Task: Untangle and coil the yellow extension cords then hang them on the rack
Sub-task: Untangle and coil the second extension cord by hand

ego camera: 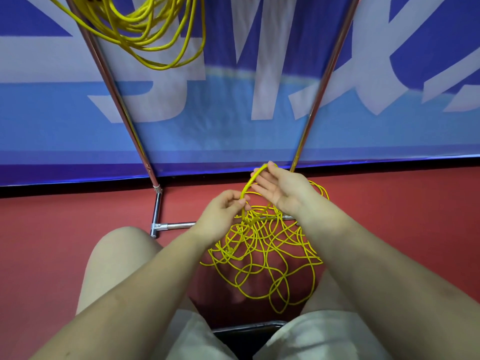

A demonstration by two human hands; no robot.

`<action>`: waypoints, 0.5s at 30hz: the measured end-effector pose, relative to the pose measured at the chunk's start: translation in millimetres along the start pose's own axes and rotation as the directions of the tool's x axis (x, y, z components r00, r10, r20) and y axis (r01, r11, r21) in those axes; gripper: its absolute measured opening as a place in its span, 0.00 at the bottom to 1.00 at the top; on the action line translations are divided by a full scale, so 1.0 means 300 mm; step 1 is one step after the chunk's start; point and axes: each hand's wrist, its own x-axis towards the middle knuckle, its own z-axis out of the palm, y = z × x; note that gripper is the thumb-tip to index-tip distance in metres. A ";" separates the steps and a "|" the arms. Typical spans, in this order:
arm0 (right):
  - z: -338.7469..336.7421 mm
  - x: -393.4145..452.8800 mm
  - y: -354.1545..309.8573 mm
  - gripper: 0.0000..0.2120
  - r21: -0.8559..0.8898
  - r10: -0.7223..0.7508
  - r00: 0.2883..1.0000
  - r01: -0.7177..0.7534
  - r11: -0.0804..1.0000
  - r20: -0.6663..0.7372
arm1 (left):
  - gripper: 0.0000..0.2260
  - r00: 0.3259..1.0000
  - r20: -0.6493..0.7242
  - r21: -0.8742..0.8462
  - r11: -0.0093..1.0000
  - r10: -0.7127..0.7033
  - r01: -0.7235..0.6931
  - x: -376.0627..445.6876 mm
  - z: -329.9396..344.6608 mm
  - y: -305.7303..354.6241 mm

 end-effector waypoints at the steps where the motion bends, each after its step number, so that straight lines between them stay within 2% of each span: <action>1: -0.006 0.001 0.007 0.08 -0.082 -0.007 1.000 0.008 0.997 0.019 | 0.07 1.000 -0.028 -0.019 1.000 -0.001 0.001 0.003 0.000 0.009; 2: -0.018 0.003 0.022 0.10 -0.232 -0.011 0.999 0.019 0.973 0.035 | 0.07 0.998 -0.059 -0.035 0.999 -0.004 0.002 0.006 -0.002 0.018; 3: -0.034 0.000 0.040 0.12 -0.441 -0.024 0.998 0.048 0.896 0.060 | 0.08 0.996 -0.093 -0.065 0.998 -0.016 0.010 0.010 -0.006 0.026; 5: -0.076 -0.013 0.088 0.13 -0.796 -0.068 0.985 0.169 0.581 0.159 | 0.08 0.984 -0.165 -0.161 0.986 -0.066 0.039 0.023 -0.027 0.036; 6: -0.101 -0.018 0.111 0.13 -0.874 -0.077 0.973 0.228 0.430 0.216 | 0.08 0.978 -0.190 -0.209 0.977 -0.091 0.050 0.030 -0.041 0.040; 9: -0.155 -0.036 0.155 0.14 -0.939 -0.038 0.952 0.305 0.161 0.303 | 0.07 0.964 -0.212 -0.345 0.935 -0.160 0.079 0.042 -0.073 0.054; 11: -0.175 -0.031 0.167 0.18 -0.938 -0.066 0.937 0.345 0.012 0.344 | 0.08 0.961 -0.195 -0.413 0.905 -0.198 0.102 0.043 -0.086 0.062; 15: -0.181 -0.013 0.173 0.17 -0.927 -0.141 0.916 0.375 -0.029 0.375 | 0.08 0.957 -0.156 -0.503 0.853 -0.246 0.137 0.045 -0.106 0.082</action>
